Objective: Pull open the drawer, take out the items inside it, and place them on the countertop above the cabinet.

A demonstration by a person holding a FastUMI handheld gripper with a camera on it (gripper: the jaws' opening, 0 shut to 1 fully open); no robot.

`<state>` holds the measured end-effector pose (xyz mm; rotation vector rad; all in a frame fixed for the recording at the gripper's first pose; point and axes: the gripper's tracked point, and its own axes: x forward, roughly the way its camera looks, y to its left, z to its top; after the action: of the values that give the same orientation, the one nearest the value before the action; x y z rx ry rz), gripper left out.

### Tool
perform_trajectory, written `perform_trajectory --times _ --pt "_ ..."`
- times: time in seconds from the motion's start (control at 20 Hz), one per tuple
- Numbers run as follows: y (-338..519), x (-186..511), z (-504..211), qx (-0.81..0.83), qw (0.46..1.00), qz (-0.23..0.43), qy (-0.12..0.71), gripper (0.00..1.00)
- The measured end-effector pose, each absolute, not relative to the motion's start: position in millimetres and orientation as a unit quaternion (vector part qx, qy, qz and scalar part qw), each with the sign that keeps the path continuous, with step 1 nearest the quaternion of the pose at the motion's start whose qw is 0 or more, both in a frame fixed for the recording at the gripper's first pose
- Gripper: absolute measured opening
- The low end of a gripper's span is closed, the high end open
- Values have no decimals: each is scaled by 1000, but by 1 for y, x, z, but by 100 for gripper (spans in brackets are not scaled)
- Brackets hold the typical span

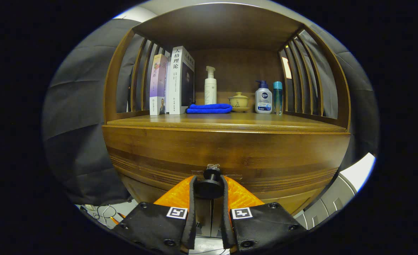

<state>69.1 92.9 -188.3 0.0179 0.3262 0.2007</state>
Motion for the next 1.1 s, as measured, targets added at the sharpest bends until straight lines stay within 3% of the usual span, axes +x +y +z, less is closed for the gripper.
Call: perform_trajectory --times 1.1 --pt "85 -34 -184 -4 981 122 148 31"
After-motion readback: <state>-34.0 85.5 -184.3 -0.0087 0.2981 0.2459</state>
